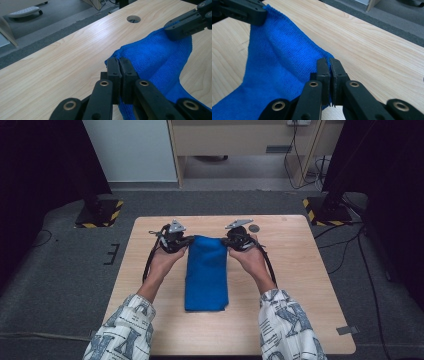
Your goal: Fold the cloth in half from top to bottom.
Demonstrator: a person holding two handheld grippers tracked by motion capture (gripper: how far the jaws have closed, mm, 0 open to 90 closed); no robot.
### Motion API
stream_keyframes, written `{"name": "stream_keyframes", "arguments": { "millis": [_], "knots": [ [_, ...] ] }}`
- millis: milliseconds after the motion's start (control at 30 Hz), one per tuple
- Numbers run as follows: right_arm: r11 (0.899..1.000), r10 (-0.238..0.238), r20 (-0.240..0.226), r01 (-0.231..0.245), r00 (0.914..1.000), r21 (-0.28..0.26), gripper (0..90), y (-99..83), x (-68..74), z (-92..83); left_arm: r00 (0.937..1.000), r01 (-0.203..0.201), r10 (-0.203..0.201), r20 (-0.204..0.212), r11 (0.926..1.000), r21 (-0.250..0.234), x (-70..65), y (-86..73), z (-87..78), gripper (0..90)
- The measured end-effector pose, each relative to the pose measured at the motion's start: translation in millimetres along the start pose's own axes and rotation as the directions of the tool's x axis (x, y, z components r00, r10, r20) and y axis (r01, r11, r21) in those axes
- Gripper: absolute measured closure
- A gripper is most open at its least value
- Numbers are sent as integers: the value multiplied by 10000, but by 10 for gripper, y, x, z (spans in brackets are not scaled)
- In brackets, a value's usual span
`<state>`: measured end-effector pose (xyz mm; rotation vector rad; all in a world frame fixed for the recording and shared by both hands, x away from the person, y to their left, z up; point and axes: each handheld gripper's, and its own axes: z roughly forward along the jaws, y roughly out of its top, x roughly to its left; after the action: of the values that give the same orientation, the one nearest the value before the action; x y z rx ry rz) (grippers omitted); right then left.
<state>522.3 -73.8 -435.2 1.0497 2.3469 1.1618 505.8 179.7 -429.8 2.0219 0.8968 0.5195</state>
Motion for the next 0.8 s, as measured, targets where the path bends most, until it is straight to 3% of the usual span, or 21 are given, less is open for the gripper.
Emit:
{"name": "stream_keyframes", "arguments": {
  "millis": [167,800],
  "knots": [
    [9999,-136,-120,135,9998,-54,878,-30,65,-54,9995,-303,302,81,9995,45,-41,-31,-84,879],
    [9977,-673,-609,666,9959,-134,876,-267,334,-237,9955,-803,797,504,9967,98,-234,-222,-350,878]
  ]
}}
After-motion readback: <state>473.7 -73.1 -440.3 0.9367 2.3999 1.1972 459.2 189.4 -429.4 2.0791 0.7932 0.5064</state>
